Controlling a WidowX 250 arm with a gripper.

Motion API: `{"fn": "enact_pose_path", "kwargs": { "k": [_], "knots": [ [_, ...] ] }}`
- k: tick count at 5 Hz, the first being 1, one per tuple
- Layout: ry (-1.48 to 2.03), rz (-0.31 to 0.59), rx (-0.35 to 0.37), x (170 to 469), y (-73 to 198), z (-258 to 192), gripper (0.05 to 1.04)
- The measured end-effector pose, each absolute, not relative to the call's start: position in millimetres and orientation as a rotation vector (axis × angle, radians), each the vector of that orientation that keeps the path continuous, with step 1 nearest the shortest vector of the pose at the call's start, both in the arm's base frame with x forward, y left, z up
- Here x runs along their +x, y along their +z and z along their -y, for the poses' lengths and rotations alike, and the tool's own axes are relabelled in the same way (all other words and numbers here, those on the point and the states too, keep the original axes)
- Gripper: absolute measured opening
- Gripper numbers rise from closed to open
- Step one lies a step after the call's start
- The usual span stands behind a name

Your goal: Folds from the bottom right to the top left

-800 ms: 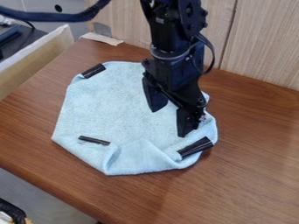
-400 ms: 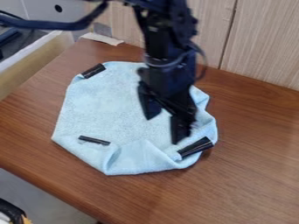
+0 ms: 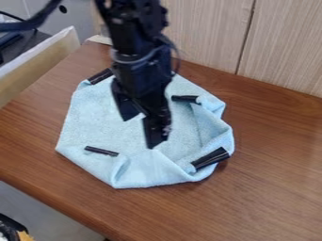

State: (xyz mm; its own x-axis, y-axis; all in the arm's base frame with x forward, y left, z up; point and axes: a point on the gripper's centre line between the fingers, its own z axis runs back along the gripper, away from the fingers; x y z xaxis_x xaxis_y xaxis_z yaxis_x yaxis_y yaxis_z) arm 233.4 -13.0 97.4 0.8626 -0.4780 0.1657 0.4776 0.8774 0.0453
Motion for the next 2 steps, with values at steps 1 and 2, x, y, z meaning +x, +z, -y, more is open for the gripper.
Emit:
{"fn": "enact_pose_path", "kwargs": {
  "k": [1,2],
  "knots": [
    [-0.662,0.145,0.044,223,86,3,1.0],
    [-0.765,0.15,0.076,218,74,-10,1.0]
  ]
}}
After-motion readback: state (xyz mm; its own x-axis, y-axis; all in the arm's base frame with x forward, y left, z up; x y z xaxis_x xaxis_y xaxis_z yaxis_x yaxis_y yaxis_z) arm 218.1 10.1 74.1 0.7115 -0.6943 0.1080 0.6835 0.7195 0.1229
